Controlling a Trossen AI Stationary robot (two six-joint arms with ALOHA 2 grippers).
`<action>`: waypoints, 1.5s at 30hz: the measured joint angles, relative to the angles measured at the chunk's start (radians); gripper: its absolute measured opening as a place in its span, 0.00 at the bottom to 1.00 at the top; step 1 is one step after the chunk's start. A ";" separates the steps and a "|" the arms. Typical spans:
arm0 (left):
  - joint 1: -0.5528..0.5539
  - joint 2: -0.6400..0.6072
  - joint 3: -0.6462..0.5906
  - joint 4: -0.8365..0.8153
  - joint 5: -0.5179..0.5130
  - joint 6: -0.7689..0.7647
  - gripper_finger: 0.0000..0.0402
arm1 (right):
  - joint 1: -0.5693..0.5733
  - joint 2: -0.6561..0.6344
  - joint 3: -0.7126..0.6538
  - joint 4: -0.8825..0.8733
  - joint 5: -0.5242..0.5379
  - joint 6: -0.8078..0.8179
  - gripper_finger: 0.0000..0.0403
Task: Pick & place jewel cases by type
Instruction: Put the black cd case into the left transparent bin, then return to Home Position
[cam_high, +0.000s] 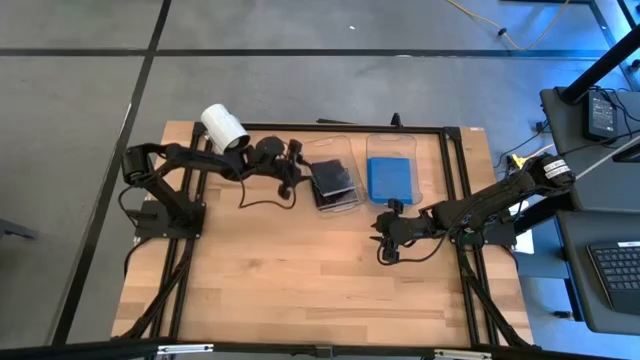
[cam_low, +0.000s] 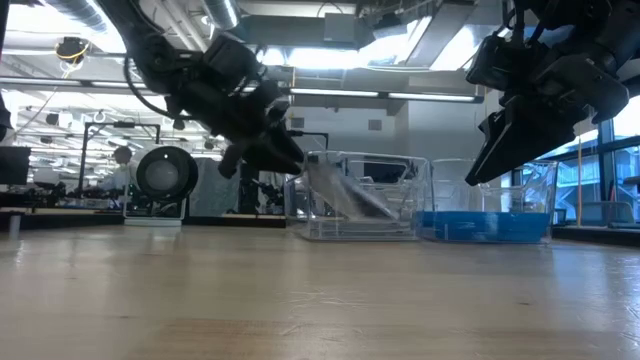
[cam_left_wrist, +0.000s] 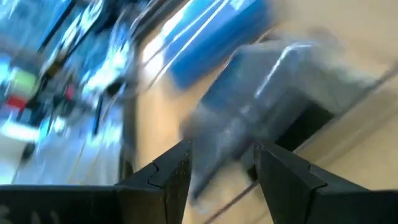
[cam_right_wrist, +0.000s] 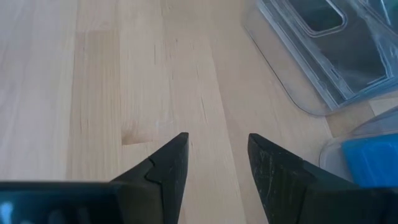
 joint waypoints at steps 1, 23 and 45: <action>0.007 0.000 0.000 0.000 -0.026 -0.030 0.42 | 0.000 0.000 0.000 0.000 -0.001 0.000 0.42; -0.162 -0.611 -0.248 -0.007 0.147 -0.888 0.42 | 0.135 -0.233 -0.121 0.074 0.074 0.054 0.42; -0.521 -1.130 -0.683 0.126 -0.431 -1.036 0.42 | 0.152 -0.629 -0.564 0.561 0.048 -0.039 0.42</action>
